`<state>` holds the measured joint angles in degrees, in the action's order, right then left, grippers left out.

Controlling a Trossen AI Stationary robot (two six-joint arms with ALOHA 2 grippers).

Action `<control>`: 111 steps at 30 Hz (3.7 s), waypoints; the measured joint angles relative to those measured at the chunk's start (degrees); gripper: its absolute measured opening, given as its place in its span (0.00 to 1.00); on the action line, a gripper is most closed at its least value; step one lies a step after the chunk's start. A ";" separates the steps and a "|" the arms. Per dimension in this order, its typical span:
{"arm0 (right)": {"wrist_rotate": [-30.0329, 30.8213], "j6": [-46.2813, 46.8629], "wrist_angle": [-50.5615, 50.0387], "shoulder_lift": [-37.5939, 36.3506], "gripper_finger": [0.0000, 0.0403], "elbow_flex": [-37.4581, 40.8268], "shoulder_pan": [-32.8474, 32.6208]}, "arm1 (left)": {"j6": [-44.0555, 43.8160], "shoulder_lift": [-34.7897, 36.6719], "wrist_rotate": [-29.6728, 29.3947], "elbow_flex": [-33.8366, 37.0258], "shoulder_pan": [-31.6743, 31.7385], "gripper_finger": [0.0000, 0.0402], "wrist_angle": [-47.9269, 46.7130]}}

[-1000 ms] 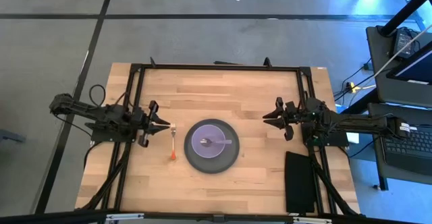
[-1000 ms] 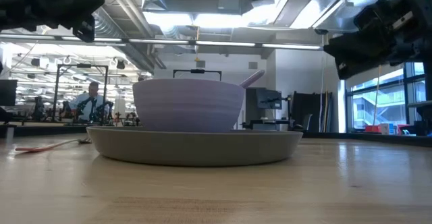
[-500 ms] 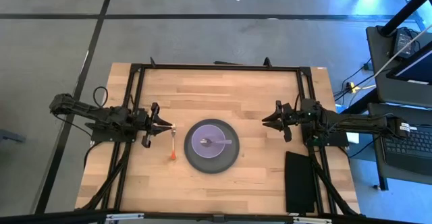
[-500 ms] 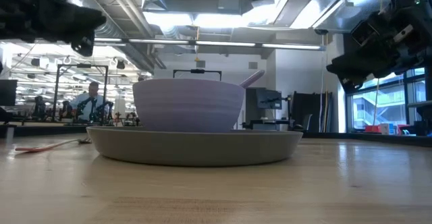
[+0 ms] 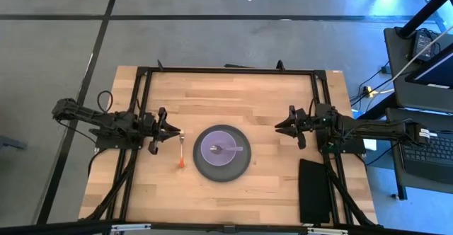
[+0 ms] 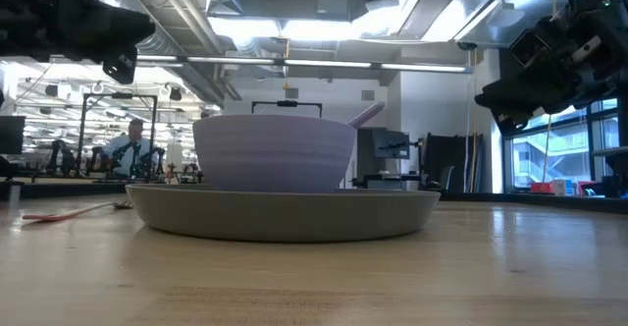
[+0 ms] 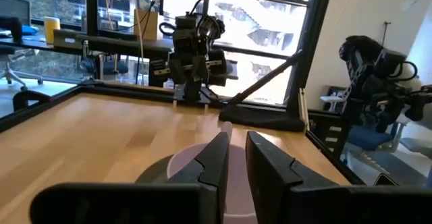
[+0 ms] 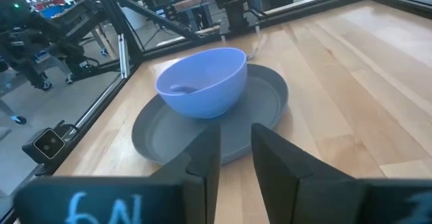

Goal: Set table place
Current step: Return to Home Position

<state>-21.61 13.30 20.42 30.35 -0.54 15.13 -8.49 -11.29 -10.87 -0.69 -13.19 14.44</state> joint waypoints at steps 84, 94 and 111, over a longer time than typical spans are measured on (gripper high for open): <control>0.07 -0.04 -2.27 -30.18 0.22 -0.04 -4.95 | 0.02 3.17 -0.85 0.24 0.15 0.12 -0.29; 0.04 -0.04 -2.29 -30.18 0.22 -0.04 -4.93 | 0.02 3.17 -0.85 0.24 0.15 0.12 -0.30; 0.00 -0.05 -2.28 -30.16 0.22 -0.04 -4.93 | 0.02 3.17 -0.85 0.24 0.15 0.12 -0.31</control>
<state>-21.61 13.25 18.14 0.19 -0.58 10.20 -8.47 -8.12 -11.73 -0.45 -13.04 14.13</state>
